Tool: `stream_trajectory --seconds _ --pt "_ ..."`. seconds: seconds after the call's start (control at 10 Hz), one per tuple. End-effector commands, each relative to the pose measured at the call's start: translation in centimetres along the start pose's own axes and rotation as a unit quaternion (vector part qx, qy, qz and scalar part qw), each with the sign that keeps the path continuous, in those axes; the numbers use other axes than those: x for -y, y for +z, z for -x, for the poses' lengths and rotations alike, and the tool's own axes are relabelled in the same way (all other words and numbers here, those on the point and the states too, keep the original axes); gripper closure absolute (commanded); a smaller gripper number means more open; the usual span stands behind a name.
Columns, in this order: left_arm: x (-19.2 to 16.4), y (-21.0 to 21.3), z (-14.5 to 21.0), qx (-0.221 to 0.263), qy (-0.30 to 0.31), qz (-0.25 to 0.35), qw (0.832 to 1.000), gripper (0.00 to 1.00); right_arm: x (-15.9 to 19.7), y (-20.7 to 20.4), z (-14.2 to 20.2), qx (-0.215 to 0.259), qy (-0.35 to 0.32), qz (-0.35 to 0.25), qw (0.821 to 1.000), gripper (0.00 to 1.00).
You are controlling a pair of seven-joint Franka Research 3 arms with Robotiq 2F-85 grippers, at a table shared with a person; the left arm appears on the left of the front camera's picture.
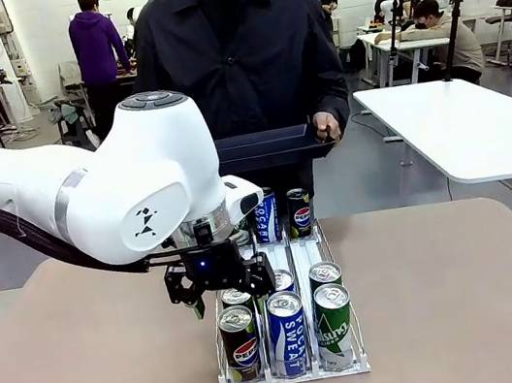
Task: Retrieve and hand over the desired beverage to the person.
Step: Pick up a can of the same type that the person held from the Automatic Can Dispenser.
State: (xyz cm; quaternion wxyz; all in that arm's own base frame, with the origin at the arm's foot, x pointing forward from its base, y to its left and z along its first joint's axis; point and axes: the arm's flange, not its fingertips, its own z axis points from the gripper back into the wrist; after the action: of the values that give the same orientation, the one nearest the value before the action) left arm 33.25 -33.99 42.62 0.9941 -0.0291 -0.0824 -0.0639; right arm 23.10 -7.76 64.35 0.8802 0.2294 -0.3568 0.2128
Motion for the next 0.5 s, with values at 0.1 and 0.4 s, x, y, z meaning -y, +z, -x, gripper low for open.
stream_trajectory --seconds 0.1,0.4 --pt "0.24 -0.23 0.14 -0.004 -0.008 -0.025 1.000 0.00 0.06 -0.08 0.09 0.002 0.007 -0.012 1.000 0.00" --pt "0.34 -0.83 0.08 -0.016 -0.009 -0.026 0.999 0.00 0.06 -0.08 0.09 0.002 0.007 -0.012 1.000 0.00"
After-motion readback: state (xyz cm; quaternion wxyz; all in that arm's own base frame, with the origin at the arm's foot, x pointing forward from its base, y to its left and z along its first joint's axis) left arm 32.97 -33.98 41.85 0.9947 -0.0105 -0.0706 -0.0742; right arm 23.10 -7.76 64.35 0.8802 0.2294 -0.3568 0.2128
